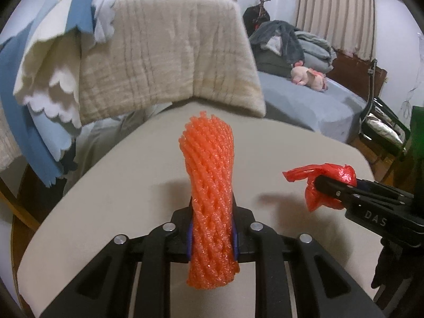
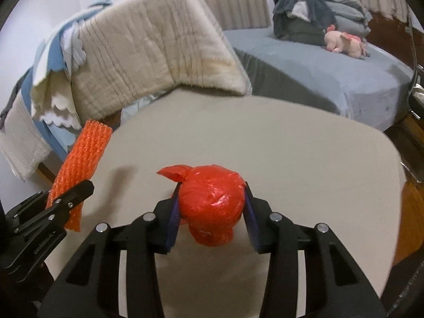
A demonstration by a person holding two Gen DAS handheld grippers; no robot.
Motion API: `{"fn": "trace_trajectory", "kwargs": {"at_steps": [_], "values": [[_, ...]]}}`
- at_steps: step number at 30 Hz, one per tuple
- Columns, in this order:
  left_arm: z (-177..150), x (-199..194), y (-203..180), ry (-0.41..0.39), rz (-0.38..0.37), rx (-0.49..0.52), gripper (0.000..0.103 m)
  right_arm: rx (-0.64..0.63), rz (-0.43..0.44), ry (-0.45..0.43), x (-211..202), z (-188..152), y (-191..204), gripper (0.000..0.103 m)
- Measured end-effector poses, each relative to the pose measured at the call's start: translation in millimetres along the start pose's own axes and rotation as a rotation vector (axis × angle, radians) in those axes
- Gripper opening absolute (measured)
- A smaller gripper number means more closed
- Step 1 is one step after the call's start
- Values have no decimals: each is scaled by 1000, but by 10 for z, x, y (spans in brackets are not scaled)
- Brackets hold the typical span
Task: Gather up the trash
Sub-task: 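Carry the orange mesh and red bag with both tools over the bin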
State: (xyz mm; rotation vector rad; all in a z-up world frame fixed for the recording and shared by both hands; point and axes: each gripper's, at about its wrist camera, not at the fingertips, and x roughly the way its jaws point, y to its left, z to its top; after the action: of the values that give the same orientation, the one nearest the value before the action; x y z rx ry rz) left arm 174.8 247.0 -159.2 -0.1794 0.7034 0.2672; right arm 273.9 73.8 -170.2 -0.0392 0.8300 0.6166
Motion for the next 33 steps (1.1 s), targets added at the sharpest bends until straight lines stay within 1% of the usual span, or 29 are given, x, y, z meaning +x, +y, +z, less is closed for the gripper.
{"fn": "trace_trajectory", "kwargs": {"at_steps": [5,12,23,33], "values": [[96,-240,-224,-32,-24,17,20,7,-11,-55,-417,30,-62,41],[159,-598,-524,-65,-77,25,20,21,-24,-105,-952,4,-193,41],[146,-1099,-945,-108,-142,65,20,43,-62,-161,-1730,-249,-376,41],[45,-1511,-1402,-131,-226,120,20,59,-117,-207,-2418,-521,-589,41]]}}
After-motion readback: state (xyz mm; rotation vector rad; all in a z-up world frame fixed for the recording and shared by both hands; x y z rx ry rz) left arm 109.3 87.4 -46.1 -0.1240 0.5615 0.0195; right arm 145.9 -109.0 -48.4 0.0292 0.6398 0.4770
